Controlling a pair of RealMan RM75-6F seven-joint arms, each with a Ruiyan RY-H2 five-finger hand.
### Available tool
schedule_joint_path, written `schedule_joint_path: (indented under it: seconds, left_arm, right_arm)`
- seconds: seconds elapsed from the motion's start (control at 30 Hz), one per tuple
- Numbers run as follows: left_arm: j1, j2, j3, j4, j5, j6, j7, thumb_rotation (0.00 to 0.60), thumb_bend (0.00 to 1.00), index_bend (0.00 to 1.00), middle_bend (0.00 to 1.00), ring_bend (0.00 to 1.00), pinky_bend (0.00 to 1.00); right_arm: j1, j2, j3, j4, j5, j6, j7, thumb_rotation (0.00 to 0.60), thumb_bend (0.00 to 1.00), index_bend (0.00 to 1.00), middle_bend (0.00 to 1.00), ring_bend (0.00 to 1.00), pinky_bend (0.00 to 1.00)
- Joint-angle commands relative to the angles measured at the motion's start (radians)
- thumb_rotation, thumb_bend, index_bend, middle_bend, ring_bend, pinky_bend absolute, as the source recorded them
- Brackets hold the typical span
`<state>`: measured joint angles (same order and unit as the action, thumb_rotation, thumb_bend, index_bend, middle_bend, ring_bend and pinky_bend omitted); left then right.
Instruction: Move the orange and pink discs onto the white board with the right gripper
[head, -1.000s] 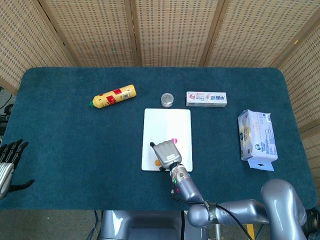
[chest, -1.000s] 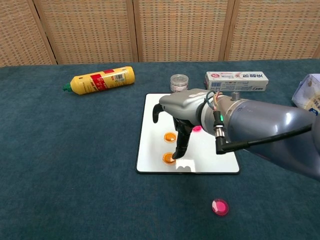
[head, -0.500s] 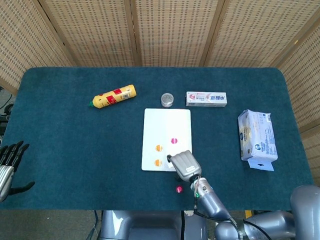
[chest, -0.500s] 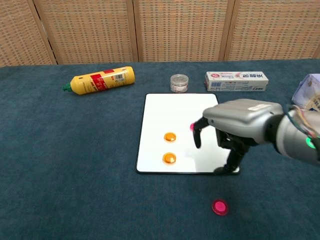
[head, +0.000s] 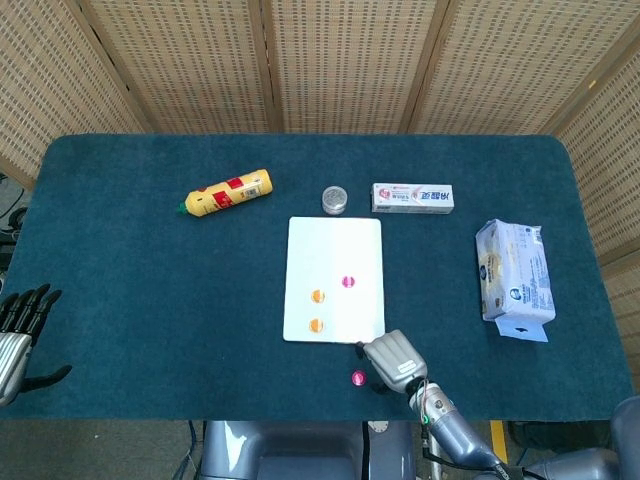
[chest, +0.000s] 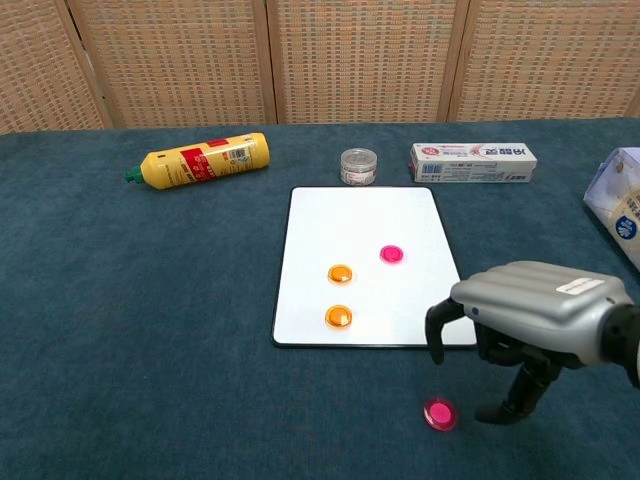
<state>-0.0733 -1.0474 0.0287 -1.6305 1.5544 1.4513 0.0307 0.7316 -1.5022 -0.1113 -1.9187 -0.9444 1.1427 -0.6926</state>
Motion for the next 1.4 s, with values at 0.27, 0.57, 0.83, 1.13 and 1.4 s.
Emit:
schedule_joint_path:
  seconds: [0.27, 0.57, 0.83, 1.13, 1.4]
  left_arm:
    - [-0.001, 0.002, -0.002, 0.001, -0.005, -0.002, -0.006, 0.600, 0.00, 0.00, 0.00, 0.00, 0.00]
    - [0.000, 0.002, -0.003, 0.001, -0.005, -0.001, -0.006, 0.600, 0.00, 0.00, 0.00, 0.00, 0.00]
    - [-0.002, 0.000, -0.003, 0.002, -0.007, -0.003, -0.002, 0.600, 0.00, 0.00, 0.00, 0.00, 0.00]
    - [-0.003, -0.001, -0.004, 0.003, -0.009, -0.006, -0.003, 0.600, 0.00, 0.00, 0.00, 0.00, 0.00]
    - [-0.003, 0.001, -0.005, 0.001, -0.012, -0.008, -0.003, 0.600, 0.00, 0.00, 0.00, 0.00, 0.00]
  right_arm:
    - [-0.021, -0.045, 0.003, 0.043, -0.023, -0.030, -0.005, 0.600, 0.31, 0.41, 0.99, 0.95, 1.00]
    - [-0.038, -0.069, 0.001, 0.067, -0.050, -0.035, -0.018, 0.600, 0.32, 0.41, 0.99, 0.95, 1.00]
    - [-0.041, -0.091, 0.011, 0.088, -0.047, -0.048, -0.031, 0.600, 0.33, 0.41, 0.99, 0.95, 1.00]
    - [-0.048, -0.117, 0.016, 0.117, -0.045, -0.054, -0.050, 0.600, 0.33, 0.41, 0.99, 0.95, 1.00]
    - [-0.056, -0.127, 0.019, 0.133, -0.044, -0.066, -0.055, 0.600, 0.34, 0.43, 0.99, 0.95, 1.00]
